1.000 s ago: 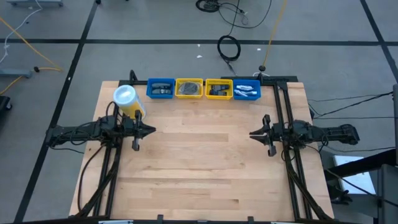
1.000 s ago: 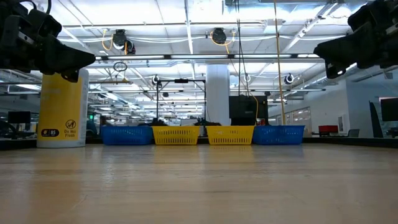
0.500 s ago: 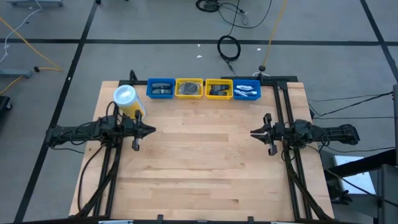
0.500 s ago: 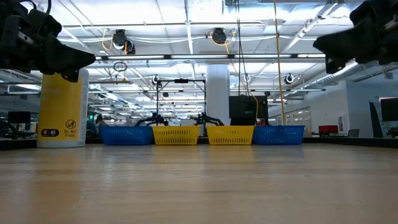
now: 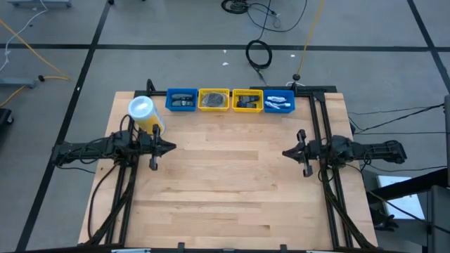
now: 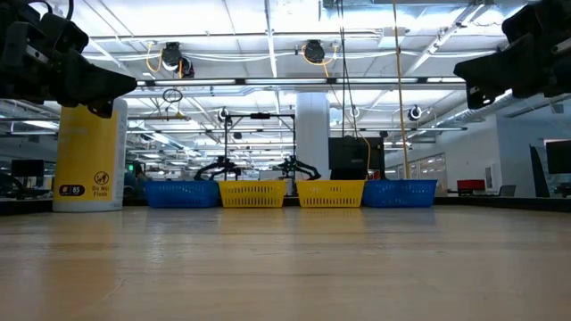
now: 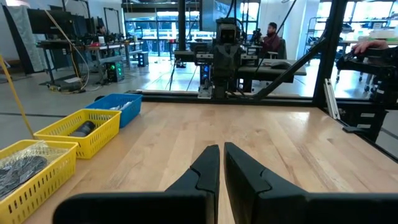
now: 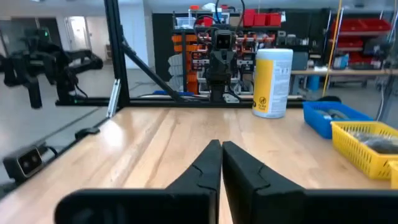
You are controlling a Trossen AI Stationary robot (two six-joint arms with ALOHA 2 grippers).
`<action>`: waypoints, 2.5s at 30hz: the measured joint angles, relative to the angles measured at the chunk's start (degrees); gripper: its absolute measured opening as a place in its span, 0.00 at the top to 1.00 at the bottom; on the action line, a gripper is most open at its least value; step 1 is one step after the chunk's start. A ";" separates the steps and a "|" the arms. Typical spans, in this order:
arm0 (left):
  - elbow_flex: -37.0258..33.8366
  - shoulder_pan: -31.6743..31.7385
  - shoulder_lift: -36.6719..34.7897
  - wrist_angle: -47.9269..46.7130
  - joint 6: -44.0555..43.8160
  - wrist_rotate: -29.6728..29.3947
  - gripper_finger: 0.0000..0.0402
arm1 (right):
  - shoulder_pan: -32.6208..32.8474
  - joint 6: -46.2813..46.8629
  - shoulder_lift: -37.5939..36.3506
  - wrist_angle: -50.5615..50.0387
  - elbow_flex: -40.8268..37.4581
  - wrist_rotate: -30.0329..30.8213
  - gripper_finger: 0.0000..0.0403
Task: Pick & Place Travel size toiletries
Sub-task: Return to Home Position
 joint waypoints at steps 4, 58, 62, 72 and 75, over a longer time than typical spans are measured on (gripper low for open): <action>0.00 0.00 0.00 -0.01 -0.01 0.02 0.94 | 0.00 -2.80 0.00 -0.19 0.00 0.03 1.00; 0.09 -1.48 -0.01 -0.81 -0.28 -1.00 0.98 | 0.00 -1.67 0.92 0.76 0.00 0.26 1.00; 0.09 -0.90 0.01 -0.67 0.10 -1.03 0.93 | 0.00 -1.67 0.92 0.76 0.00 0.25 0.99; 0.09 -0.90 0.01 -0.50 0.03 -1.05 0.88 | 0.00 -1.67 0.92 0.76 0.00 0.26 0.99; 0.09 -0.90 0.01 -0.48 0.01 -1.05 0.88 | 0.00 -1.67 0.92 0.76 0.01 0.26 0.99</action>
